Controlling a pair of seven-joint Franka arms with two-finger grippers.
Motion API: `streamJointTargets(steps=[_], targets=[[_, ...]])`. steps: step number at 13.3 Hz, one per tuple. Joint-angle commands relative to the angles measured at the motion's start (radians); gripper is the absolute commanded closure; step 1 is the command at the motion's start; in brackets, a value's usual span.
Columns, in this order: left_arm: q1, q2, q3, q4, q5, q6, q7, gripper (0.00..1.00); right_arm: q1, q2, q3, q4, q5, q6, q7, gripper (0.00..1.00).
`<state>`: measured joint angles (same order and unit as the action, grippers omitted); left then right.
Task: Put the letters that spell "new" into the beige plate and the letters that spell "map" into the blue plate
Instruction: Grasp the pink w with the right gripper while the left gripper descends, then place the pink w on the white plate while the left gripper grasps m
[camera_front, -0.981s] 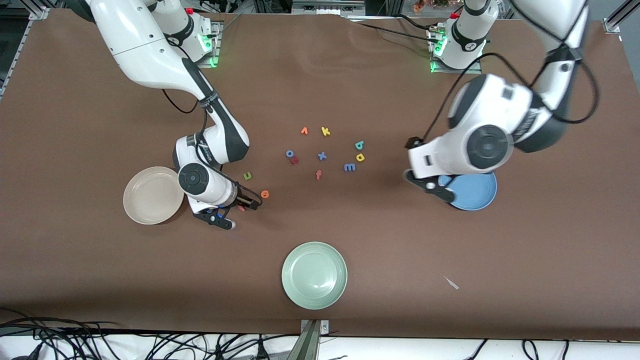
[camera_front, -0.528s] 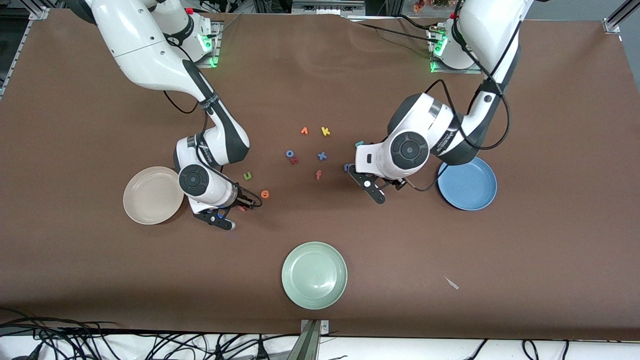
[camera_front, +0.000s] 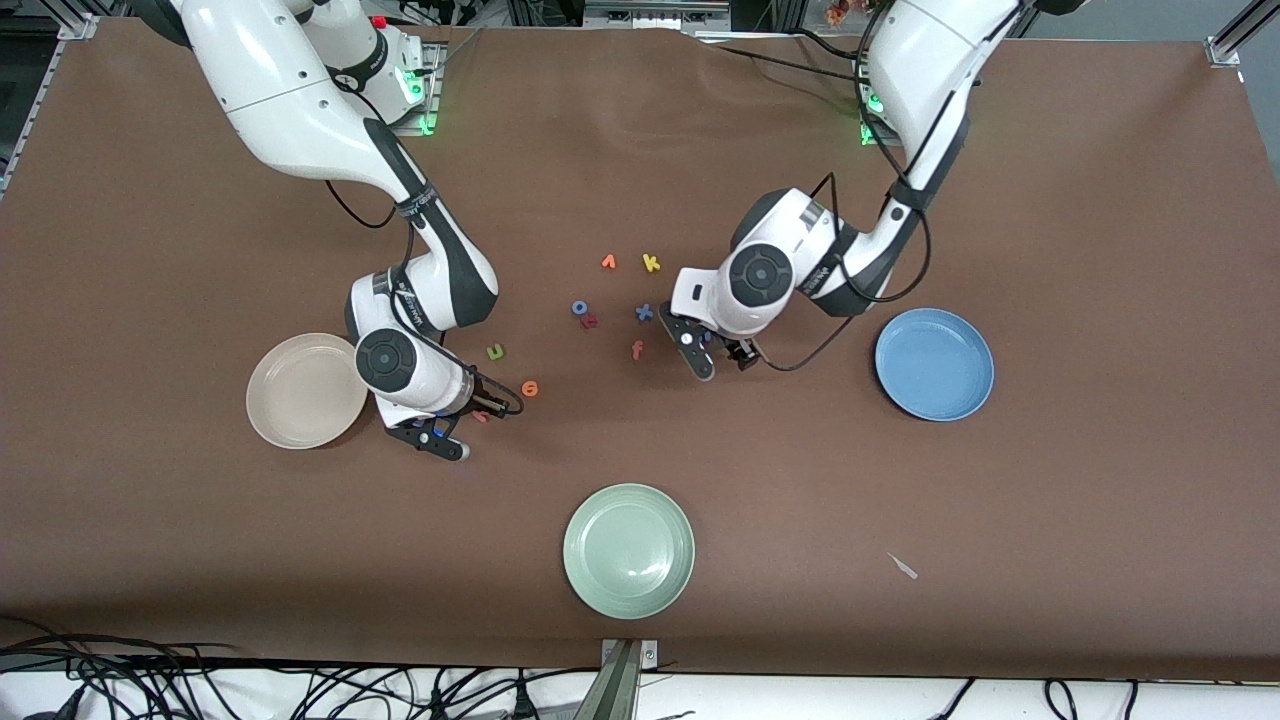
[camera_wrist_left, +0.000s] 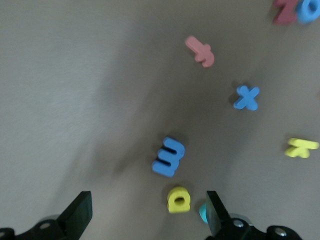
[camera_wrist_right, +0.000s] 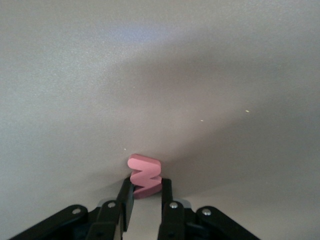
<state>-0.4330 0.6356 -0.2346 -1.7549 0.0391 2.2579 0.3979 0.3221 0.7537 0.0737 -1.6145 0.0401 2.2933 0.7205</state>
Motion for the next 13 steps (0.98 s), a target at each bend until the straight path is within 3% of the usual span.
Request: streamJointTargets(steps=[1,6,8,13], targets=[[-0.042,0.015,0.009,-0.017,0.132,0.045,0.019,0.0,0.005,0.021,-0.002,0.005,0.014,0.012,0.002,0.88],[-0.076,0.062,0.009,-0.003,0.209,0.112,0.019,0.0,-0.001,0.013,-0.006,0.05,-0.002,-0.012,-0.019,0.92],[-0.076,0.07,0.008,-0.003,0.235,0.12,0.021,0.02,-0.005,-0.003,-0.009,0.07,-0.002,-0.079,-0.052,0.92],[-0.09,0.072,0.008,-0.002,0.237,0.123,0.019,0.31,-0.012,-0.069,-0.075,0.062,-0.006,-0.28,-0.225,0.95]])
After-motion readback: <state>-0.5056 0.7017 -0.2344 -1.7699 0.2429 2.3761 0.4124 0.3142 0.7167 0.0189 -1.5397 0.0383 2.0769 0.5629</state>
